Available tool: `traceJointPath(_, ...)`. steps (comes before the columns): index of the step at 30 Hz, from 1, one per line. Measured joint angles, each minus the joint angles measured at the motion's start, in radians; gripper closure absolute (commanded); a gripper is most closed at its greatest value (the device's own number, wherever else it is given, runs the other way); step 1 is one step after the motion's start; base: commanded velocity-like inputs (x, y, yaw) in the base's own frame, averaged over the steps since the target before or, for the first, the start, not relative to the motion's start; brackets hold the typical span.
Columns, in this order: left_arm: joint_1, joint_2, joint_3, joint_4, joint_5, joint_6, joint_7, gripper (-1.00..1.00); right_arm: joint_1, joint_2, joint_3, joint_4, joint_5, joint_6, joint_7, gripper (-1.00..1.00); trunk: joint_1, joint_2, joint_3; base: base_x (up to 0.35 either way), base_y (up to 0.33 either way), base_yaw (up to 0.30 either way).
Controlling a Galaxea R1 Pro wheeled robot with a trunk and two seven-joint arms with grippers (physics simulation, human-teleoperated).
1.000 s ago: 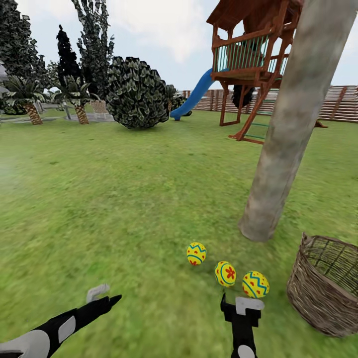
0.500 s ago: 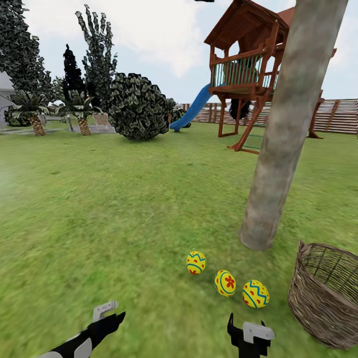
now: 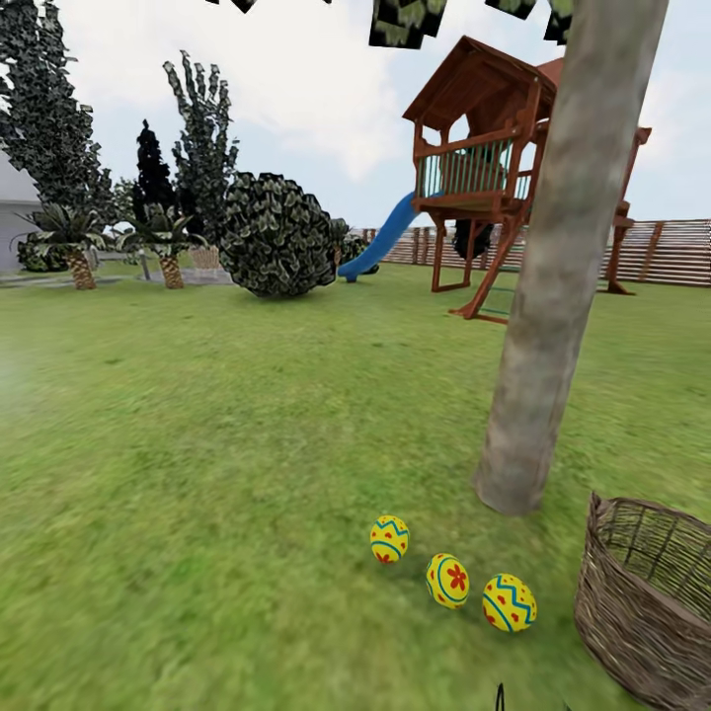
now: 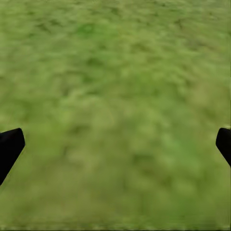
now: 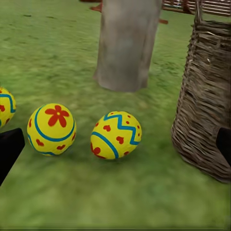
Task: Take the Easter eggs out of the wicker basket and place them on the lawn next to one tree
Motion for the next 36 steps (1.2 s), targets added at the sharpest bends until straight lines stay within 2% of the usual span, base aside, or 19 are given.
traceJointPath(1, 0.008, 0.000, -0.001, 0.000, -0.001, -0.006, 0.001, -1.00, 0.000, 0.000, 0.001, 0.009, 0.000, -0.008, 0.000, -1.00, 0.000, 0.000, 0.004, 0.000, 0.000, 0.000)
traceJointPath(4, 0.059, -0.005, -0.001, 0.000, -0.001, -0.080, 0.002, -1.00, 0.000, 0.002, 0.004, 0.047, 0.001, -0.046, 0.000, -1.00, -0.004, 0.006, 0.015, 0.000, 0.000, 0.000)
traceJointPath(10, 0.123, -0.007, -0.001, 0.000, -0.001, -0.111, 0.000, -1.00, 0.000, 0.006, 0.006, 0.077, 0.001, -0.058, 0.004, -1.00, -0.027, 0.048, 0.034, 0.000, 0.000, 0.000)
traceJointPath(20, 0.140, -0.005, -0.003, 0.000, -0.003, -0.114, 0.000, -1.00, 0.001, 0.007, 0.010, 0.122, 0.001, -0.054, 0.006, -1.00, -0.066, 0.118, 0.065, 0.000, 0.000, 0.000)
traceJointPath(30, 0.140, -0.005, -0.004, 0.000, -0.003, -0.092, 0.001, -1.00, 0.000, 0.010, 0.009, 0.124, 0.002, -0.046, 0.008, -1.00, -0.104, 0.188, 0.097, 0.000, 0.000, 0.000)
traceJointPath(32, 0.140, -0.003, -0.005, -0.001, -0.003, -0.071, 0.002, -1.00, 0.000, 0.017, 0.009, 0.124, 0.001, -0.045, 0.008, -1.00, -0.112, 0.202, 0.103, 0.000, 0.000, 0.000)
traceJointPath(36, 0.140, -0.002, -0.004, -0.002, -0.004, 0.049, 0.004, -1.00, 0.000, 0.027, 0.009, 0.123, 0.000, -0.026, 0.009, -1.00, -0.127, 0.230, 0.113, 0.000, 0.000, 0.000)
